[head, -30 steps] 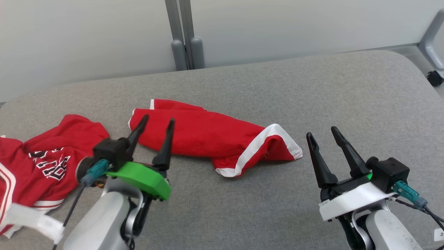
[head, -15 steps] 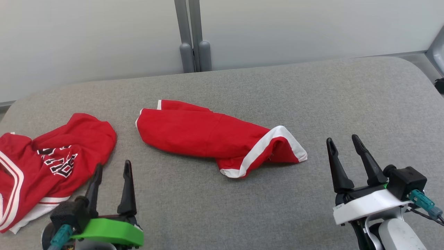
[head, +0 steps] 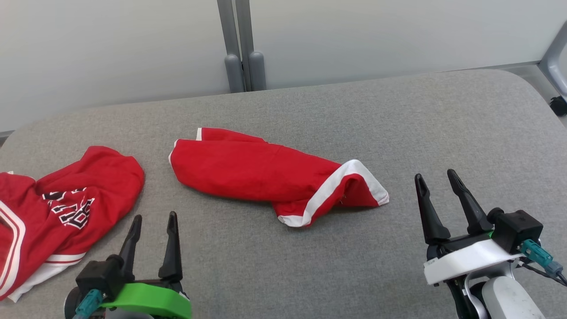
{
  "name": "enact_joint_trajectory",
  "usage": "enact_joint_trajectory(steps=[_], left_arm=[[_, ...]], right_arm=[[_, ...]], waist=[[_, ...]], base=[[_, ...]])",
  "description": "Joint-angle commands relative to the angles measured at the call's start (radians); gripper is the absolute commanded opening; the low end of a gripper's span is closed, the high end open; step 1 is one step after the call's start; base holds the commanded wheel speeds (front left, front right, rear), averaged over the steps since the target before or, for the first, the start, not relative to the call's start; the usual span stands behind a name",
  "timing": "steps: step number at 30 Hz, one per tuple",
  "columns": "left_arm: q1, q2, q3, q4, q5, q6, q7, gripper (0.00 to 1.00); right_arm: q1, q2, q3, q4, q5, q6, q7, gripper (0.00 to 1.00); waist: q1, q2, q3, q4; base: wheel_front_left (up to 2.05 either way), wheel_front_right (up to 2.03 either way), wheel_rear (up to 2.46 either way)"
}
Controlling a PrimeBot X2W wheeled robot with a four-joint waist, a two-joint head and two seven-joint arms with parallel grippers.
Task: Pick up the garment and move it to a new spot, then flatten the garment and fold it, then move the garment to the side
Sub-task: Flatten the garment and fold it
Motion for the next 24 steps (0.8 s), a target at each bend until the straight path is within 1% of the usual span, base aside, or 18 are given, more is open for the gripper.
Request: enact_joint_trajectory(steps=[1,3,7,9,11,15,19,24], left_arm=[[-0.006,-0.004,-0.006,0.013,-0.003,-0.013,0.003,1.00],[-0.021,-0.015,-0.029,0.034,-0.017,-0.032,0.032,1.00],[-0.075,-0.037,-0.082,0.088,-0.061,-0.084,0.140,1.00],[-0.100,-0.052,-0.118,0.130,-0.080,-0.114,0.216,1.00],[-0.144,-0.062,-0.139,0.168,-0.106,-0.131,0.288,1.00],[-0.218,-0.080,-0.173,0.242,-0.149,-0.161,0.395,1.00],[-0.290,-0.077,-0.198,0.318,-0.162,-0.175,0.453,1.00],[-0.364,-0.078,-0.210,0.407,-0.177,-0.187,0.471,1.00]], right_arm=[[-0.008,-0.006,0.001,0.003,-0.002,0.000,-0.003,1.00],[-0.011,-0.008,-0.002,0.002,-0.001,0.000,-0.003,1.00],[-0.026,-0.011,0.002,-0.003,-0.001,0.000,-0.003,1.00],[-0.036,-0.015,0.000,-0.004,-0.001,0.000,-0.003,1.00],[-0.048,-0.015,0.006,-0.005,0.000,0.000,-0.003,1.00],[-0.067,-0.010,0.004,-0.007,0.003,0.000,-0.003,1.00],[-0.085,-0.003,0.009,-0.007,0.007,0.000,-0.003,1.00],[-0.103,0.004,0.011,-0.011,0.010,0.000,-0.003,1.00]], waist=[[0.0000,-0.0001,0.000,-0.003],[0.0000,-0.0001,0.003,-0.008],[0.0000,-0.0001,0.019,-0.030],[0.0000,-0.0001,0.027,-0.044],[0.0000,-0.0001,0.039,-0.066],[0.0000,-0.0001,0.068,-0.110],[0.0000,-0.0001,0.100,-0.154],[0.0000,-0.0001,0.130,-0.193]], base=[[0.00,0.00,0.00],[0.00,0.00,0.00],[0.00,0.00,0.00],[0.00,0.00,0.00],[0.00,0.00,0.00],[0.00,0.00,0.00],[0.00,0.00,0.00],[0.00,0.00,0.00]])
